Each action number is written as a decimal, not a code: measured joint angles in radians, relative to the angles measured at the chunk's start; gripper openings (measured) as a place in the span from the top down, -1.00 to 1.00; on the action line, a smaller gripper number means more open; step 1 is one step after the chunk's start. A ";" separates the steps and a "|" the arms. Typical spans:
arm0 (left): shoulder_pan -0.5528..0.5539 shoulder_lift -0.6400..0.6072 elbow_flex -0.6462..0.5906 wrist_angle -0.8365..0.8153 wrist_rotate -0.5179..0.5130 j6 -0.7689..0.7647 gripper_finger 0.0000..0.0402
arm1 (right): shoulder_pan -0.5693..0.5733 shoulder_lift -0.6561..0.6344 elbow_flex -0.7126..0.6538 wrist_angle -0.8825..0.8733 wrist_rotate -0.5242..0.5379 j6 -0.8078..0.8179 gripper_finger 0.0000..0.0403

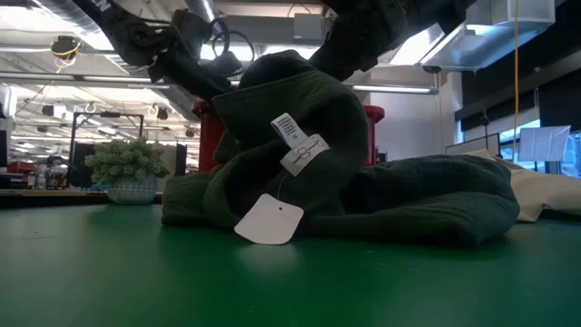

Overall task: Fold Laundry from Bin
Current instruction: Fold the dark green polo

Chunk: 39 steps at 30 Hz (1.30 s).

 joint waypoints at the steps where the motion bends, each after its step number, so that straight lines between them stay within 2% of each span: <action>1: -0.008 -0.006 0.000 -0.011 0.002 0.003 -0.37 | 0.000 0.000 0.000 -0.001 0.000 0.000 0.88; 8: -0.037 -0.070 -0.002 -0.033 -0.053 0.035 -0.37 | 0.000 0.000 0.000 -0.012 -0.001 0.001 0.88; 13: -0.039 -0.124 -0.003 -0.064 -0.052 0.037 -0.37 | 0.000 0.000 0.000 -0.012 -0.001 0.002 0.88; 19: -0.098 -0.209 -0.003 -0.121 0.059 0.034 -0.37 | 0.000 0.000 0.000 -0.012 -0.001 0.002 0.88; 24: -0.160 -0.210 -0.003 -0.307 0.080 0.055 -0.30 | 0.000 0.000 0.000 -0.020 -0.001 0.002 0.88; 28: -0.175 -0.171 -0.005 -0.386 -0.007 0.063 -0.15 | 0.000 0.000 0.000 -0.020 -0.002 0.002 0.88; 33: -0.130 -0.126 -0.005 -0.359 -0.135 0.063 0.00 | 0.000 0.000 0.000 -0.020 -0.002 0.005 0.88; 39: -0.067 -0.114 -0.007 -0.307 -0.135 0.061 0.02 | 0.001 0.000 0.000 -0.019 -0.002 0.005 0.88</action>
